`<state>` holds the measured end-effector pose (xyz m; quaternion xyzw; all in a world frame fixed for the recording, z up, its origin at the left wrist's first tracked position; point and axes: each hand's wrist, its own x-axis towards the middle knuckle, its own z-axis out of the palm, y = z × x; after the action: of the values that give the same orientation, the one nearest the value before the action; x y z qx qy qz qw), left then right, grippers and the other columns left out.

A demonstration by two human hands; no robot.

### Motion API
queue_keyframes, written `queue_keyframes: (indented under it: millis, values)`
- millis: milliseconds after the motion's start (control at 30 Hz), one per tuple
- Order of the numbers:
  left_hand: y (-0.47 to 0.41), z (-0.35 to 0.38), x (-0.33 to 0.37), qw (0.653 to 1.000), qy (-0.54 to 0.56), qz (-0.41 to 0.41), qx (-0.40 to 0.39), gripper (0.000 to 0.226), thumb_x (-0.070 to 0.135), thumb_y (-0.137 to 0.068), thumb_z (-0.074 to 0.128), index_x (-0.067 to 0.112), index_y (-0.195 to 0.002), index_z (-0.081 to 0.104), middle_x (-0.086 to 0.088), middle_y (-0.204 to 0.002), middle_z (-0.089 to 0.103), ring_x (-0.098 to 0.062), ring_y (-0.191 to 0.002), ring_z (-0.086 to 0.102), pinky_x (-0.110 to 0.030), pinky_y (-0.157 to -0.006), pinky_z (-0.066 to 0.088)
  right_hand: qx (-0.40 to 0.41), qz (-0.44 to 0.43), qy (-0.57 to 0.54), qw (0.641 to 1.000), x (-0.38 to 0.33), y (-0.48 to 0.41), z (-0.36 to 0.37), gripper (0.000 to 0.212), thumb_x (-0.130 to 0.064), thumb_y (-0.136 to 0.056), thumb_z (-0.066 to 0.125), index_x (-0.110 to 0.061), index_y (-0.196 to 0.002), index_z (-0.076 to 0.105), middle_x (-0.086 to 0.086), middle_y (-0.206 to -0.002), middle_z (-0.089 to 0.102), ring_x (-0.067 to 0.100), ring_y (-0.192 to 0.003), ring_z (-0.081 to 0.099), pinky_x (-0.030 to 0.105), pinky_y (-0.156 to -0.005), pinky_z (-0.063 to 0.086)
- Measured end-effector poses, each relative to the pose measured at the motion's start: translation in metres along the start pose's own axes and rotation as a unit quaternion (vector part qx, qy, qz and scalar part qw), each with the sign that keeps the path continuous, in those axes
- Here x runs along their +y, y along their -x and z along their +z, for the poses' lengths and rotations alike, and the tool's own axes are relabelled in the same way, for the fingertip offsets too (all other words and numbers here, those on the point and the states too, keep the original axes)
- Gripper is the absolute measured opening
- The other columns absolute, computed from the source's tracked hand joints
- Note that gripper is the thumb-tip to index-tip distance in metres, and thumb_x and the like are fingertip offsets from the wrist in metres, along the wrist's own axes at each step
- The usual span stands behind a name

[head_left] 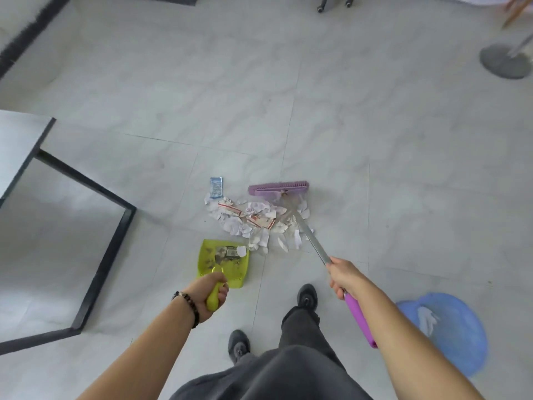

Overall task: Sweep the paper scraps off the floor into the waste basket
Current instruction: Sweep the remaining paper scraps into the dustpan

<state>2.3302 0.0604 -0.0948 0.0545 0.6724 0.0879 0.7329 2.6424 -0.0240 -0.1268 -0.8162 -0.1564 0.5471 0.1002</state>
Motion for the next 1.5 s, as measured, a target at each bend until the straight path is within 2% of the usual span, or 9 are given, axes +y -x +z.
queue_keyframes:
  millis: [433,633,700,833,867,1000,1133,1300,1500]
  values:
    - [0.004,-0.009,-0.012,0.963,-0.263,0.053,0.006,0.016,-0.006,-0.086,0.06,0.002,-0.075,0.052,-0.007,-0.058,0.046,-0.014,-0.04,0.04,-0.015,-0.034,0.036,0.074,0.029,-0.117,0.99,0.024,0.055,0.013,0.012,-0.017,-0.097,0.048,-0.011,-0.094,0.057,0.007,-0.054,0.041,0.013,-0.035,0.03,0.015,-0.036,0.027]
    - [0.002,0.022,0.016,0.929,-0.36,0.087,0.004,0.014,0.0,-0.083,0.064,0.002,-0.071,0.058,-0.013,-0.07,0.059,-0.019,-0.051,0.047,-0.02,-0.042,0.037,0.083,0.071,-0.11,0.988,0.023,0.029,0.005,0.038,-0.025,-0.091,0.06,-0.004,-0.06,0.054,0.008,-0.041,0.046,0.019,-0.032,0.039,0.022,-0.039,0.033]
    - [0.002,0.028,0.022,0.892,-0.438,0.105,0.035,0.011,0.003,-0.085,0.058,0.006,-0.076,0.052,-0.012,-0.073,0.063,-0.025,-0.06,0.055,-0.024,-0.051,0.04,0.084,0.082,-0.133,0.984,0.02,0.018,0.002,0.031,-0.021,-0.088,0.059,-0.005,-0.062,0.053,0.007,-0.04,0.047,0.019,-0.032,0.04,0.022,-0.04,0.033]
    - [0.007,0.034,0.024,0.688,-0.668,0.206,0.195,0.011,0.016,-0.082,0.052,0.014,-0.09,0.059,-0.002,-0.085,0.065,-0.025,-0.075,0.06,-0.029,-0.062,0.047,0.086,0.096,-0.163,0.978,0.003,-0.006,-0.003,0.02,-0.023,-0.077,0.057,-0.004,-0.074,0.061,0.007,-0.044,0.053,0.022,-0.04,0.045,0.029,-0.05,0.038]
    - [0.005,0.037,0.026,0.661,-0.681,0.224,0.219,0.013,0.018,-0.082,0.054,0.016,-0.093,0.061,-0.002,-0.085,0.063,-0.026,-0.075,0.058,-0.029,-0.062,0.045,0.083,0.098,-0.18,0.975,-0.006,-0.009,-0.005,0.02,-0.024,-0.079,0.055,-0.005,-0.076,0.061,0.007,-0.047,0.053,0.02,-0.04,0.045,0.027,-0.047,0.037]
    - [-0.009,0.055,0.046,0.627,-0.686,0.26,0.26,0.02,0.017,-0.081,0.056,0.019,-0.097,0.066,-0.003,-0.088,0.066,-0.027,-0.071,0.053,-0.03,-0.06,0.042,0.07,0.1,-0.238,0.964,-0.047,-0.026,-0.017,0.017,-0.012,-0.09,0.043,-0.002,-0.092,0.057,0.01,-0.062,0.054,0.012,-0.034,0.039,0.016,-0.036,0.035]
    - [-0.018,0.064,0.069,0.612,-0.695,0.261,0.275,0.024,0.014,-0.08,0.058,0.02,-0.102,0.068,-0.004,-0.09,0.066,-0.027,-0.072,0.053,-0.029,-0.061,0.041,0.062,0.117,-0.168,0.977,-0.058,-0.045,-0.022,0.027,-0.01,-0.092,0.036,-0.001,-0.111,0.053,0.013,-0.073,0.066,0.014,-0.04,0.043,0.019,-0.039,0.038]
    - [-0.021,0.062,0.077,0.603,-0.698,0.261,0.285,0.022,0.015,-0.08,0.058,0.021,-0.098,0.07,-0.001,-0.08,0.06,-0.028,-0.07,0.055,-0.027,-0.059,0.04,0.03,0.103,-0.002,0.994,-0.044,-0.013,0.001,0.034,0.001,-0.081,0.036,0.004,-0.107,0.057,0.013,-0.053,0.055,0.024,-0.041,0.051,0.022,-0.043,0.043]
    - [-0.014,0.077,0.067,0.576,-0.72,0.273,0.275,0.021,0.011,-0.081,0.055,0.018,-0.098,0.066,-0.003,-0.088,0.065,-0.025,-0.07,0.052,-0.029,-0.06,0.043,-0.093,0.089,0.086,0.988,-0.015,0.048,0.021,0.029,0.015,-0.076,0.044,0.001,-0.1,0.053,0.013,-0.064,0.049,0.022,-0.051,0.049,0.024,-0.047,0.041]
